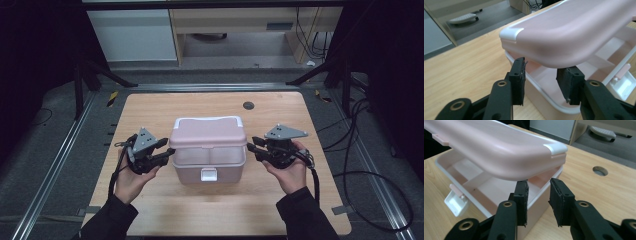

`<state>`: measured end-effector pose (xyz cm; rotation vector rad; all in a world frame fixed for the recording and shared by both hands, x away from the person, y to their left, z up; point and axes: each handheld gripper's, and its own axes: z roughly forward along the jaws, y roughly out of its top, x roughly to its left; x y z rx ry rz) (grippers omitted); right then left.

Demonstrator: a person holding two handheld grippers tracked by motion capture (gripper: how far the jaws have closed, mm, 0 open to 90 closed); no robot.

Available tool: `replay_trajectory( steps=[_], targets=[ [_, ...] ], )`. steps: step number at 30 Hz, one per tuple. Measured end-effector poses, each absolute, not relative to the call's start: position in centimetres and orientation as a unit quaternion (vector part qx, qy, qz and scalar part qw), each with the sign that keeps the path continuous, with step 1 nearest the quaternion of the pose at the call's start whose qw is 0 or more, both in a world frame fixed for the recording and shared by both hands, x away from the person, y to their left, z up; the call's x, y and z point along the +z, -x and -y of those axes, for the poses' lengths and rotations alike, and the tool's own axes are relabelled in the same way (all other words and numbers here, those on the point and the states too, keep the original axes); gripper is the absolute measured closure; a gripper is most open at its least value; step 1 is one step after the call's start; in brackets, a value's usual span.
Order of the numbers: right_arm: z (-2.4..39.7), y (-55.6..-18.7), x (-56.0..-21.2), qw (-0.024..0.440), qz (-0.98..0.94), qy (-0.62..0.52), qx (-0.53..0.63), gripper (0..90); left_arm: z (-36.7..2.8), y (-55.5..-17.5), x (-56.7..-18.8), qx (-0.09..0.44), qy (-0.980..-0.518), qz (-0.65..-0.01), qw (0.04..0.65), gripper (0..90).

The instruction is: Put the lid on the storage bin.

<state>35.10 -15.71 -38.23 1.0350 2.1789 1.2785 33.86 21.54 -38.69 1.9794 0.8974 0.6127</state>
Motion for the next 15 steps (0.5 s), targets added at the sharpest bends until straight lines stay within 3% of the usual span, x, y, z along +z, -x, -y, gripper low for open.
replay_trajectory(
  steps=[9,15],
  targets=[
    [16.7,-34.1,-39.3,0.200,-0.787,-0.377,0.445,60.9,-23.7,-32.3,-41.5,0.234,-0.795,-0.387,0.403,54.8],
    [19.1,-33.0,-40.3,0.213,-0.781,-0.396,0.434,49.9,-25.8,-32.4,-42.9,0.225,-0.780,-0.420,0.406,52.1]
  ],
)
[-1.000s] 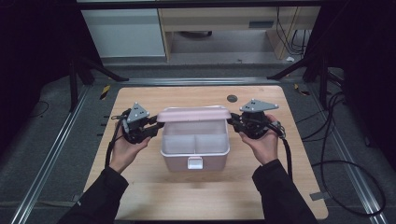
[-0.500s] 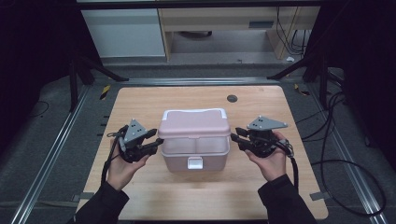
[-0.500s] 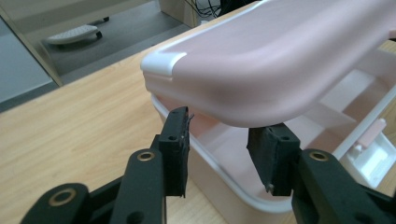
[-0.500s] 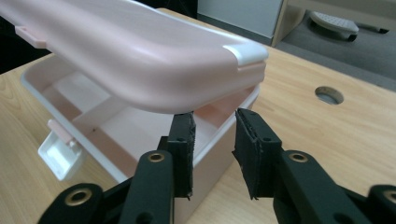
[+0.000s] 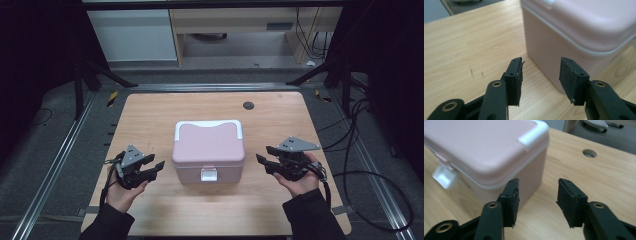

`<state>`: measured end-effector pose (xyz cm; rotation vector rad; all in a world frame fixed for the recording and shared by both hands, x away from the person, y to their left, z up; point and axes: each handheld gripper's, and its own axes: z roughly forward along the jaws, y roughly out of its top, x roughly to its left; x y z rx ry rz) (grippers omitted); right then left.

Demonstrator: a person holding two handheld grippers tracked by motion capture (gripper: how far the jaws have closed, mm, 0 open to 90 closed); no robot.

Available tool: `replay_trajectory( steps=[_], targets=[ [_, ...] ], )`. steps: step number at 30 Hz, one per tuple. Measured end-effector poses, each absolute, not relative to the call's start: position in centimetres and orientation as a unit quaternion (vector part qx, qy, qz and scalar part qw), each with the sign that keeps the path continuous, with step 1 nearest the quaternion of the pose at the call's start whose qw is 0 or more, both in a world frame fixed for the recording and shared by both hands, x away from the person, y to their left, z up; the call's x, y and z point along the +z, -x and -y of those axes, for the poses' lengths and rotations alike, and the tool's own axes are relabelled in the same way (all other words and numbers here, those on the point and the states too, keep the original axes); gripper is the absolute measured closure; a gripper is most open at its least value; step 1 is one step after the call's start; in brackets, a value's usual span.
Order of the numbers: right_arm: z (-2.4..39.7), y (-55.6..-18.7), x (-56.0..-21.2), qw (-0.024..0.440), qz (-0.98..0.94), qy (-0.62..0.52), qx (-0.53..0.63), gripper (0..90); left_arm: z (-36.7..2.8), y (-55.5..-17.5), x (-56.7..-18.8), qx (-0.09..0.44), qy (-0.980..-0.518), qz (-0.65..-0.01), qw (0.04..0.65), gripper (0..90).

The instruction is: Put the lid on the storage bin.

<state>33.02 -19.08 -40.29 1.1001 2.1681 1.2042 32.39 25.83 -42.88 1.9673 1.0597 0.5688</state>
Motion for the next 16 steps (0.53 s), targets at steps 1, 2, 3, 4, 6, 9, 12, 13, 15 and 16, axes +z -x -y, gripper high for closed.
replay_trajectory(
  steps=[1,2,3,4,6,9,12,13,15,16],
  targets=[
    [19.6,-33.0,-40.7,0.213,-0.780,-0.403,0.428,47.7,-26.1,-32.5,-43.1,0.226,-0.777,-0.425,0.405,51.3],
    [20.1,-33.0,-41.1,0.216,-0.779,-0.412,0.421,45.2,-26.3,-32.5,-43.4,0.223,-0.776,-0.430,0.403,49.6],
    [20.5,-33.0,-41.5,0.218,-0.776,-0.421,0.416,43.4,-26.6,-32.6,-43.6,0.224,-0.775,-0.432,0.402,48.5],
    [20.8,-33.0,-41.9,0.218,-0.774,-0.427,0.413,41.8,-26.8,-32.6,-43.8,0.225,-0.773,-0.435,0.403,48.3],
    [21.4,-32.8,-42.6,0.221,-0.774,-0.436,0.404,37.8,-27.3,-32.8,-44.3,0.223,-0.772,-0.443,0.398,46.1],
    [22.2,-32.7,-43.8,0.226,-0.778,-0.446,0.380,33.8,-27.7,-33.3,-45.3,0.216,-0.774,-0.452,0.386,42.9],
    [23.1,-33.0,-45.0,0.231,-0.778,-0.464,0.355,31.1,-27.8,-33.8,-46.3,0.213,-0.780,-0.455,0.373,39.7],
    [23.3,-33.2,-45.3,0.232,-0.777,-0.470,0.349,30.1,-27.9,-33.9,-46.5,0.211,-0.782,-0.457,0.367,38.9],
    [23.7,-33.6,-45.9,0.229,-0.777,-0.480,0.337,28.9,-28.1,-34.2,-47.0,0.209,-0.785,-0.461,0.357,36.6],
    [23.9,-33.8,-46.4,0.225,-0.779,-0.485,0.327,28.4,-28.1,-34.2,-47.0,0.209,-0.785,-0.461,0.357,35.6]
  ],
)
